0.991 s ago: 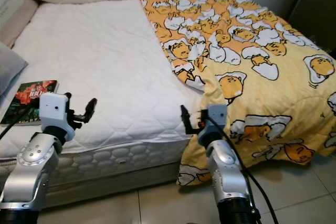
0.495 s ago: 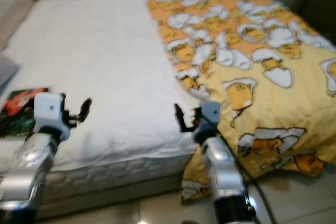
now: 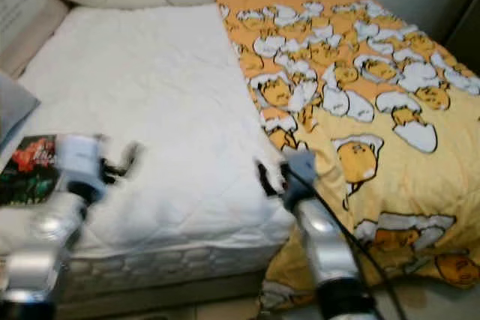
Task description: Clean up the room
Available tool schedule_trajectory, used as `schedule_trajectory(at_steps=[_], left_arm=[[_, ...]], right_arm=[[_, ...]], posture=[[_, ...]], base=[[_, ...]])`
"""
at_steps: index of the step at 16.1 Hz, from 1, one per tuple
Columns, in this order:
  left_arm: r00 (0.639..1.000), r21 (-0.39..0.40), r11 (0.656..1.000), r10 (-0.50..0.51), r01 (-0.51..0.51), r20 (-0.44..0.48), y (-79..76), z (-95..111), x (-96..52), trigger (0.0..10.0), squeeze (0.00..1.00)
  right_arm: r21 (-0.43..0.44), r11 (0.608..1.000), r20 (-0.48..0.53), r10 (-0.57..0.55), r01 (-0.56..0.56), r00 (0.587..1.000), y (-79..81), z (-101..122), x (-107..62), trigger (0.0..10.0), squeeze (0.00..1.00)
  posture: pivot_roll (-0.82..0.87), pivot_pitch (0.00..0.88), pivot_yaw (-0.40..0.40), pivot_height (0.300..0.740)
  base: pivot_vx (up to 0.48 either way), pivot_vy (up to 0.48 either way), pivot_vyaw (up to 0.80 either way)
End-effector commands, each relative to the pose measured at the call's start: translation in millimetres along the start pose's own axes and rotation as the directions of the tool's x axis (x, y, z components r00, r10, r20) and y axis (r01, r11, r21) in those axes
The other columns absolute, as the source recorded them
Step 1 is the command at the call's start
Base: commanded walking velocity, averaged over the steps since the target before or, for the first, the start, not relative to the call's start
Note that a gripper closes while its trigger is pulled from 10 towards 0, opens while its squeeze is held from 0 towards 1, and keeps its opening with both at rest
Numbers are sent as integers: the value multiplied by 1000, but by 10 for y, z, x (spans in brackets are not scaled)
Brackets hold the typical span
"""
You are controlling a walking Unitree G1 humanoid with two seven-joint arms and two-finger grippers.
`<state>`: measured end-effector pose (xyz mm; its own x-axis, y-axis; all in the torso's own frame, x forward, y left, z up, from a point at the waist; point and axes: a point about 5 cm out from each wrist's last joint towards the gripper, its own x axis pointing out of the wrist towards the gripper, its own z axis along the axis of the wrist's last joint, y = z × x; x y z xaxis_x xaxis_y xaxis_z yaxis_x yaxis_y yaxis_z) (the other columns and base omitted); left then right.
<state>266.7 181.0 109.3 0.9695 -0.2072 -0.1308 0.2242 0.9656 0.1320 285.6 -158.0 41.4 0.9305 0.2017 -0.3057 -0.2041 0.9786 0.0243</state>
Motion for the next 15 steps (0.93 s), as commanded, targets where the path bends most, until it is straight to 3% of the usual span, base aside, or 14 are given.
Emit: schedule_trajectory(at_steps=[1, 4, 6, 7, 9, 14, 15], left_arm=[[999, 22, 999, -40, 40, -2, 2, 34, -23, 10000, 361], [982, 58, 980, -188, 190, -29, -90, 48, -77, 10000, 298], [927, 98, 923, -366, 373, -85, -157, 52, -148, 10000, 224], [907, 106, 902, -408, 418, -99, -174, 57, -179, 10000, 141], [880, 122, 873, -457, 472, -131, -176, 62, -236, 10000, 12], [854, 141, 846, -491, 515, -172, -152, 85, -294, 10000, 0], [852, 147, 843, -493, 518, -176, -132, 113, -311, 10000, 0]], right_arm=[[-10, 1000, -21, -22, 21, 1000, -8, 37, 55, 10000, 1000], [-128, 991, -133, -65, 48, 989, -105, -54, 144, 10000, 1000], [-305, 946, -226, -180, 106, 957, -285, -67, 254, 10000, 1000], [-327, 935, -227, -221, 139, 948, -339, -36, 275, 10000, 0], [-382, 904, -235, -295, 191, 926, -439, -6, 291, 10000, 0], [-358, 916, -346, -311, 181, 885, -540, -173, 245, 10000, 0], [-365, 909, -354, -335, 200, 873, -592, -179, 228, 7686, 0]], posture=[[8, 0, -31, 740], [19, 0, -37, 740], [19, 0, -29, 740], [17, 0, -26, 740], [14, 0, -21, 740], [42, 0, -4, 740], [60, 0, 0, 740]], base=[[0, 0, 0], [0, 0, 0], [0, 0, 0], [0, 0, 0], [0, 0, 0], [0, 0, 0], [0, 0, 0]])
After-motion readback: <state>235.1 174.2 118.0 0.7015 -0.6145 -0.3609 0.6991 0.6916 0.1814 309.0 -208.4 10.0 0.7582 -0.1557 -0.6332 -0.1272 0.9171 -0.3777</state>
